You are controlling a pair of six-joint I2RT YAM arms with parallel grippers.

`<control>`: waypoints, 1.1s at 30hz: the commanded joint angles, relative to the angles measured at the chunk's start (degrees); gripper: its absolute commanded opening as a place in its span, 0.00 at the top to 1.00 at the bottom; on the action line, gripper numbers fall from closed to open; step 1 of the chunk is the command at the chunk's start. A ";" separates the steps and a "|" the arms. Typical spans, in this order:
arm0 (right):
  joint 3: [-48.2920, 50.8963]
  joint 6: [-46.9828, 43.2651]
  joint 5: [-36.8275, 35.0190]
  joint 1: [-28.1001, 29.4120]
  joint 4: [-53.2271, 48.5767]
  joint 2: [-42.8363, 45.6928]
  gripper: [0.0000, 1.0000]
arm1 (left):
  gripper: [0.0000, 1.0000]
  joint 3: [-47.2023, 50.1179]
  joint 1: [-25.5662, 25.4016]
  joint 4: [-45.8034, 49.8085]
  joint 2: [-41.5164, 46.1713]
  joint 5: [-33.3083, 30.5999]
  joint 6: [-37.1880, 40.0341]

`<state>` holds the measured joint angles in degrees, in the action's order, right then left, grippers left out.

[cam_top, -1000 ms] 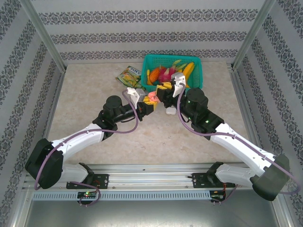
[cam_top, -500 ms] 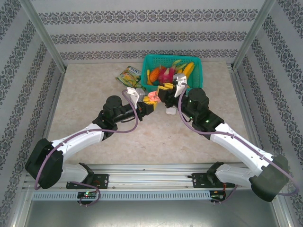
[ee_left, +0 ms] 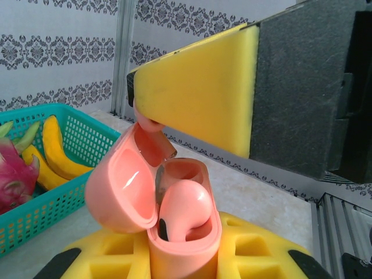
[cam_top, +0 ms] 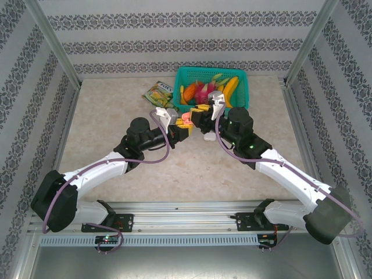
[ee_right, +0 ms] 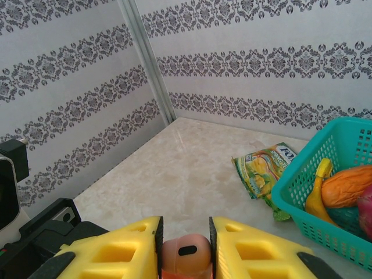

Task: Insert the wireless bluetooth earbuds into the charging case

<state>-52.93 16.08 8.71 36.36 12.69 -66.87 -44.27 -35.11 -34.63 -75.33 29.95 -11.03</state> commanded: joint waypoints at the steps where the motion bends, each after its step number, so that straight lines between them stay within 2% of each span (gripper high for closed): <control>1: -0.38 -1.22 1.06 -0.33 0.69 -0.19 0.74 | 1.00 -1.34 0.65 -1.75 1.06 0.87 -0.23; 33: 3.78 -0.91 1.06 -0.25 1.73 1.44 0.75 | 1.00 -2.31 0.66 -2.11 0.86 0.56 -0.66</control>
<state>-50.13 16.08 8.71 36.10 13.91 -65.98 -44.27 -35.11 -33.78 -75.33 29.80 -11.03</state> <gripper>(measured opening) 0.255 0.223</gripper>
